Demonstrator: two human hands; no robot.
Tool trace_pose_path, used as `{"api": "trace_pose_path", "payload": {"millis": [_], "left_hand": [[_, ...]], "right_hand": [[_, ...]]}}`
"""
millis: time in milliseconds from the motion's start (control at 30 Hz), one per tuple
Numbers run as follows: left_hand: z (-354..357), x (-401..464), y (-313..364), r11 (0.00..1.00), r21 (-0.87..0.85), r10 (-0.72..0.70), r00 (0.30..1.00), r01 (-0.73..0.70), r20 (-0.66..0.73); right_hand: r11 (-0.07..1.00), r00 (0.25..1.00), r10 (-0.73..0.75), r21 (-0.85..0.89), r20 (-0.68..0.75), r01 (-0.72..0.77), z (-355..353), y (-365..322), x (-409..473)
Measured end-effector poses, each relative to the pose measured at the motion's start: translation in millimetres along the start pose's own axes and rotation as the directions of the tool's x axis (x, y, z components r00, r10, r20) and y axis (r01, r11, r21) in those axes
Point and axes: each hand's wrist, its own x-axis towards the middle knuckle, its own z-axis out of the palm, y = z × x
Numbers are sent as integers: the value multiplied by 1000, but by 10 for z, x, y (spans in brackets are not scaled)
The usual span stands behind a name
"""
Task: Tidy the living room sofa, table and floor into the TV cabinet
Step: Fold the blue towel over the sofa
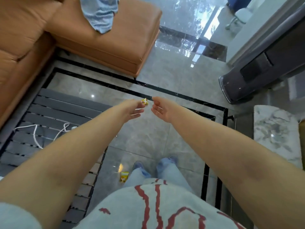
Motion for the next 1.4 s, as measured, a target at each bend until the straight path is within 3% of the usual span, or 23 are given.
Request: {"api": "trace_pose_path", "payload": {"millis": [167, 433, 700, 1167, 1400], "left_hand": [[-248, 249, 287, 996, -85, 16, 999, -20, -48], [-386, 846, 893, 964, -263, -39, 968, -29, -249], [-325, 1313, 1826, 880, -457, -92, 899, -127, -428], [-1045, 2061, 2529, 745, -643, -162, 886, -178, -434], [-1818, 2587, 3031, 698, -701, -195, 903, -146, -383]], "right_hand": [[987, 998, 8, -161, 68, 3, 404, -371, 301], [951, 981, 100, -305, 165, -46, 841, -1186, 914], [867, 964, 18, -485, 263, 116, 1155, -2419, 1322], [693, 957, 66, -703, 283, 160, 2316, -3054, 2110], [712, 974, 112, -699, 197, 60, 3283, -3473, 2514]]}}
